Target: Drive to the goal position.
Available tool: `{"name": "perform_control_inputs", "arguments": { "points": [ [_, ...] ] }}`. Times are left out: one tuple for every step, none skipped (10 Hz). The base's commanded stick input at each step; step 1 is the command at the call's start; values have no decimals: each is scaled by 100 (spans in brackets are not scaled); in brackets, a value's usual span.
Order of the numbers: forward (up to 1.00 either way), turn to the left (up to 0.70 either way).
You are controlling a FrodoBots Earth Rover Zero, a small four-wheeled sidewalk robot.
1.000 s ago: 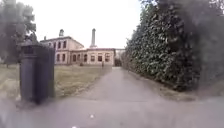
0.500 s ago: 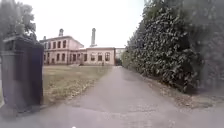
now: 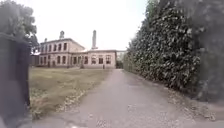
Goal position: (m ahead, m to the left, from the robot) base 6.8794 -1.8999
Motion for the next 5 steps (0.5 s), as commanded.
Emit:
{"name": "perform_control_inputs", "arguments": {
  "points": [
    [85,1],
    [85,1],
    [85,1],
    [85,1],
    [85,1]
  ]
}}
